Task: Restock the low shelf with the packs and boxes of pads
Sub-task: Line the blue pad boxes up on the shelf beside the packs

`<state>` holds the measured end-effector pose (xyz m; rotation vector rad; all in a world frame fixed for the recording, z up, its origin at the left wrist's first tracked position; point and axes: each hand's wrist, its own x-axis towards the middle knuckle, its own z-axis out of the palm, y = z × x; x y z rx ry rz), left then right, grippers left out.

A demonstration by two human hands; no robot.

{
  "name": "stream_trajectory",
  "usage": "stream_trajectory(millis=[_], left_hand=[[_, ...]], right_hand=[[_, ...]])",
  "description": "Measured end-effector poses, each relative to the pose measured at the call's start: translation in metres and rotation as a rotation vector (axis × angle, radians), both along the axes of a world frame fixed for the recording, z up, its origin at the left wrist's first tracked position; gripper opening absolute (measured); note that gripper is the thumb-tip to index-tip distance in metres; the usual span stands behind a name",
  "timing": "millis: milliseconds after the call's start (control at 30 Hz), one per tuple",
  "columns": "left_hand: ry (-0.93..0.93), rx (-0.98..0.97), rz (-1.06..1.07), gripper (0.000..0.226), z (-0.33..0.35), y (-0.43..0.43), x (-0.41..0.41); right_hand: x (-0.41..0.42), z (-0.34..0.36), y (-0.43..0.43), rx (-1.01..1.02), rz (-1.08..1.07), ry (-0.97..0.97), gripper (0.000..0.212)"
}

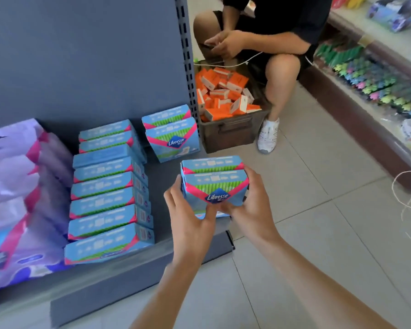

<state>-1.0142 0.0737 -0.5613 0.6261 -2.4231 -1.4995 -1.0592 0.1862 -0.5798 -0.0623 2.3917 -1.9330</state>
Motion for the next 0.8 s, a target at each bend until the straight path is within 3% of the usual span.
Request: stream_trajectory(millis=[133,300,433,667,800], left_hand=[[-0.054,-0.062,0.104,0.072,-0.013,-0.018,-0.013],[-0.425,-0.122,0.102,0.055,-0.011,-0.037,-0.017],[-0.634,-0.229,-0.010,0.061,0.004,-0.041,-0.014],[-0.587,-0.176,-0.061,0.043,0.021,-0.040,-0.004],[-0.502,-0.269,-0.086,0.040,0.027,-0.036,-0.005]], right_hand=[[-0.025,-0.015,-0.030,0.049,0.073,0.054,0.079],[-0.048,-0.027,-0.057,0.090,0.115,0.121,0.068],[-0.059,-0.036,-0.070,0.059,0.053,0.086,0.063],[-0.079,-0.039,-0.091,0.172,0.060,0.098,0.063],[-0.088,-0.037,-0.099,0.271,0.064,0.107,0.064]])
